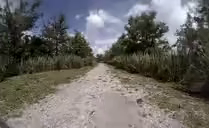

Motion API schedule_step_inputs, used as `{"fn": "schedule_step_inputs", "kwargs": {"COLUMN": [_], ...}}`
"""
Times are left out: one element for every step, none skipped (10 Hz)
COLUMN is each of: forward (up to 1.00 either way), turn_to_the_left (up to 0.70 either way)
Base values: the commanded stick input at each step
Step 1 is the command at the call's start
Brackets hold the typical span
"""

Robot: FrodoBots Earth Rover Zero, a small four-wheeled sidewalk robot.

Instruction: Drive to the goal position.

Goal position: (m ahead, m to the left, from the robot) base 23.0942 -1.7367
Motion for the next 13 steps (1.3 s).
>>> {"fn": "schedule_step_inputs", "kwargs": {"forward": [0.84,0.84,0.84,0.84,0.84,0.84,0.84,0.84,0.84,0.84,0.84,0.84,0.84], "turn_to_the_left": [0.0,0.0,0.0,0.0,0.0,0.0,0.0,0.0,0.0,0.0,0.0,0.0,0.0]}}
